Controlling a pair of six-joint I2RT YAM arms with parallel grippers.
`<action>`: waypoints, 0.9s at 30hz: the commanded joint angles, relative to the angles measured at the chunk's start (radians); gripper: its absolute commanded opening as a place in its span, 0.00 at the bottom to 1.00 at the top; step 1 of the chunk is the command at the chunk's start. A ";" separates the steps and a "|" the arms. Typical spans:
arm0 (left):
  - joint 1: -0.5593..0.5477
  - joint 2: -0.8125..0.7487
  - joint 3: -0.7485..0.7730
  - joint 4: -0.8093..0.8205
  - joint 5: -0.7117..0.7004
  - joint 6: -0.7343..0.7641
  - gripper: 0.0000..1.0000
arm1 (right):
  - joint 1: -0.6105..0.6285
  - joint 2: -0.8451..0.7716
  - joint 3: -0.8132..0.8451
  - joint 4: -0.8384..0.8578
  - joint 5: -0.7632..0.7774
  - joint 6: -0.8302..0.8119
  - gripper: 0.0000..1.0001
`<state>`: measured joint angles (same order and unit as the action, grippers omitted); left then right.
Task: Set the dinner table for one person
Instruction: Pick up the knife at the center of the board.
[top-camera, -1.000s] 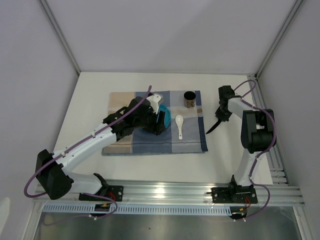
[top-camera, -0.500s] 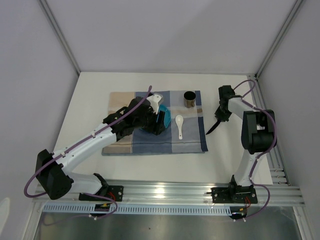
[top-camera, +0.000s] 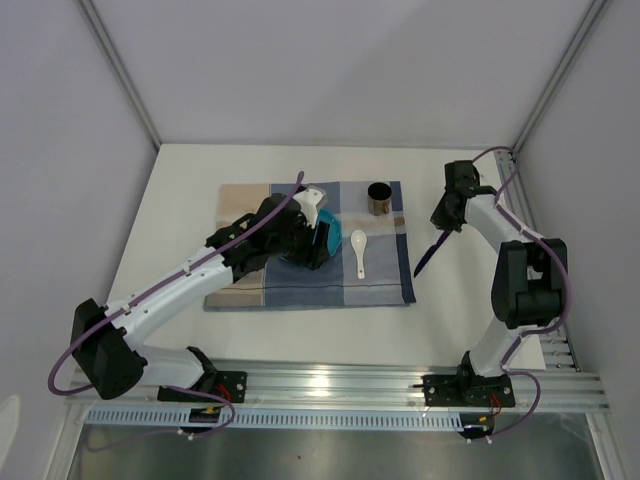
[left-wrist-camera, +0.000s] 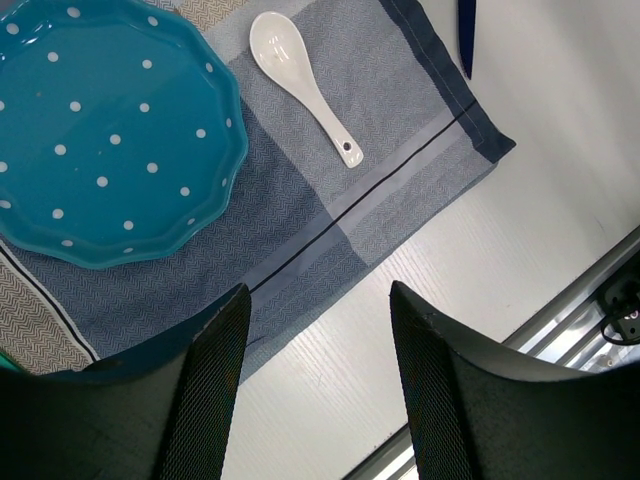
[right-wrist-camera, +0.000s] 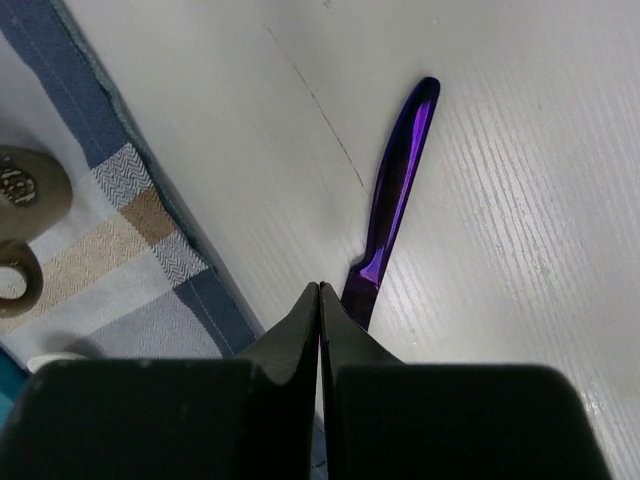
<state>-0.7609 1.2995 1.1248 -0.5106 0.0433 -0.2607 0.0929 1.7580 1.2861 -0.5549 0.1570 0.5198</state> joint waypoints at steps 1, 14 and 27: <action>-0.006 -0.017 -0.002 0.029 -0.013 0.020 0.62 | 0.016 -0.080 -0.017 0.018 -0.022 -0.037 0.00; -0.005 0.040 0.040 0.098 0.006 0.046 0.68 | 0.048 -0.055 -0.034 -0.003 0.075 -0.006 0.07; -0.009 0.415 0.274 0.159 0.136 0.035 0.72 | 0.019 0.066 -0.045 0.023 0.084 0.031 0.45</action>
<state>-0.7616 1.6695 1.3514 -0.3824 0.1394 -0.2272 0.1284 1.7607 1.2259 -0.5476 0.2226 0.5259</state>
